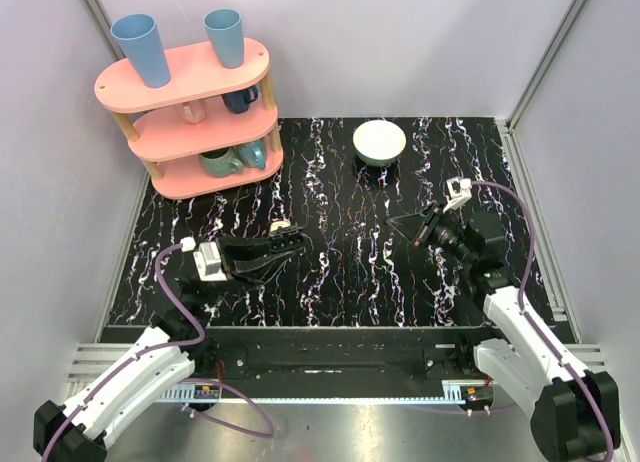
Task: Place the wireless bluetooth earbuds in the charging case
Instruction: Insert the right earbud into the right side groove of the charging case.
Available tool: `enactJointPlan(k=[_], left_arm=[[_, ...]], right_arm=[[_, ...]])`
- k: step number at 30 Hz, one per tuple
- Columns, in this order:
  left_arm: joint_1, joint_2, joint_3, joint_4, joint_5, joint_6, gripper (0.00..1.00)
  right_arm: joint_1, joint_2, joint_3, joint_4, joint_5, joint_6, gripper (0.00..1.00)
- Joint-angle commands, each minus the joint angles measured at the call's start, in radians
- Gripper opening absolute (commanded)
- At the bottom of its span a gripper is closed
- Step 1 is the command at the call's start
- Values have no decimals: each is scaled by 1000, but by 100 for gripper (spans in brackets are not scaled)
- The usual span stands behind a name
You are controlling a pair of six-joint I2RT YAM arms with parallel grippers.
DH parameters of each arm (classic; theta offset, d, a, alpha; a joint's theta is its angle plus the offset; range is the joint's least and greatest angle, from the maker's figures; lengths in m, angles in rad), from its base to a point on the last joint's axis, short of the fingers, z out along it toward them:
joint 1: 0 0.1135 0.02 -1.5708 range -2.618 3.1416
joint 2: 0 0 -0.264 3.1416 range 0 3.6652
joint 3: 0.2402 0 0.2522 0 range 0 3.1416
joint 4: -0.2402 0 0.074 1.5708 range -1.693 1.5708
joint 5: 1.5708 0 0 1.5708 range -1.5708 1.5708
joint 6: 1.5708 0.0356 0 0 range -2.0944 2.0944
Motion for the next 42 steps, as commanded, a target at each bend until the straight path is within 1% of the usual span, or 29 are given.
enactJointPlan(k=[1, 5, 8, 14, 21, 24, 29, 38, 42], left_arm=[[-2, 11, 31, 64, 7, -15, 0], [-2, 28, 40, 75, 21, -24, 0], [-2, 44, 48, 87, 29, -31, 0], [-2, 67, 51, 105, 35, -44, 0], [-1, 109, 51, 159, 53, -73, 0], [-2, 124, 49, 176, 61, -77, 0], [-2, 136, 48, 194, 72, -82, 0], [-2, 138, 43, 219, 86, -85, 0], [-2, 143, 40, 255, 93, -105, 0]], right_arm=[[23, -48, 89, 96, -166, -53, 10], [57, -46, 166, 142, -276, -53, 8], [86, -36, 228, 140, -326, -65, 6], [166, -16, 327, 146, -372, -88, 3], [253, 9, 377, 172, -364, -97, 1], [310, 35, 400, 169, -347, -116, 1], [400, 86, 446, 140, -309, -172, 0], [511, 171, 506, 65, -229, -273, 0], [552, 207, 520, 48, -189, -306, 0]])
